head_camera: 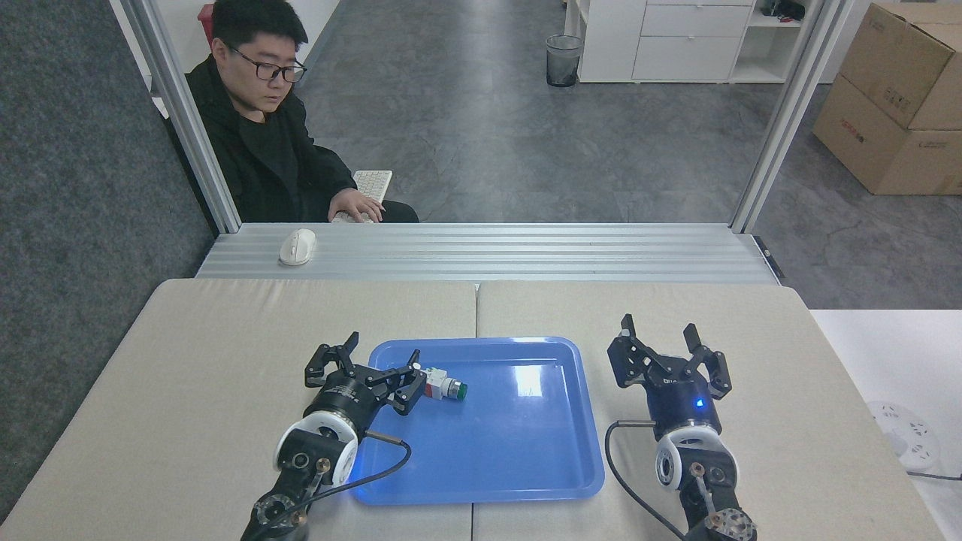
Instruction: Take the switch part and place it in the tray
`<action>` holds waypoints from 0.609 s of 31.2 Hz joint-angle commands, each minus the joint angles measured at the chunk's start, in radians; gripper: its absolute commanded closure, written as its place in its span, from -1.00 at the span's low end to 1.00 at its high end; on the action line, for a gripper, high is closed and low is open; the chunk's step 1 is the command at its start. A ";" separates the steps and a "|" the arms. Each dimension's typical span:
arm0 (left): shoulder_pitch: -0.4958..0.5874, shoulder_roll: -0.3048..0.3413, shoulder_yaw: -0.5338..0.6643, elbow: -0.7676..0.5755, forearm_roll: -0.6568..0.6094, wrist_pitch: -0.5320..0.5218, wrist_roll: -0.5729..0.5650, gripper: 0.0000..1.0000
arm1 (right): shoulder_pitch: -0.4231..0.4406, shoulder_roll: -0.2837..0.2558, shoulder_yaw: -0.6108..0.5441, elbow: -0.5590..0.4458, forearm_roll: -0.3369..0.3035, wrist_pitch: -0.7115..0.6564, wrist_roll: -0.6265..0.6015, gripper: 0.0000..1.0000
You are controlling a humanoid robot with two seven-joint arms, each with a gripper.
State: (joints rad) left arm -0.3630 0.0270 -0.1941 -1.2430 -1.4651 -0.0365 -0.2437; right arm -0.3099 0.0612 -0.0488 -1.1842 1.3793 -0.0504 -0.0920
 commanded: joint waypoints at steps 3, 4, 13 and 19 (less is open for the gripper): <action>-0.027 0.148 0.195 0.034 0.169 0.001 0.153 -1.00 | 0.000 0.003 0.000 0.000 0.000 0.000 0.000 -1.00; -0.027 0.148 0.212 0.034 0.170 0.001 0.165 -1.00 | 0.000 0.003 0.000 0.000 0.000 0.000 0.000 -1.00; -0.034 0.140 0.231 0.033 0.170 0.037 0.185 -1.00 | 0.000 0.005 0.000 -0.002 0.000 0.000 0.000 -1.00; -0.031 0.137 0.231 0.027 0.170 0.038 0.185 -1.00 | 0.000 0.005 0.000 -0.002 0.000 0.000 0.000 -1.00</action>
State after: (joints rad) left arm -0.3914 0.1219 -0.0453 -1.2228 -1.3137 -0.0038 -0.0611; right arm -0.3099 0.0640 -0.0490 -1.1852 1.3790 -0.0504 -0.0920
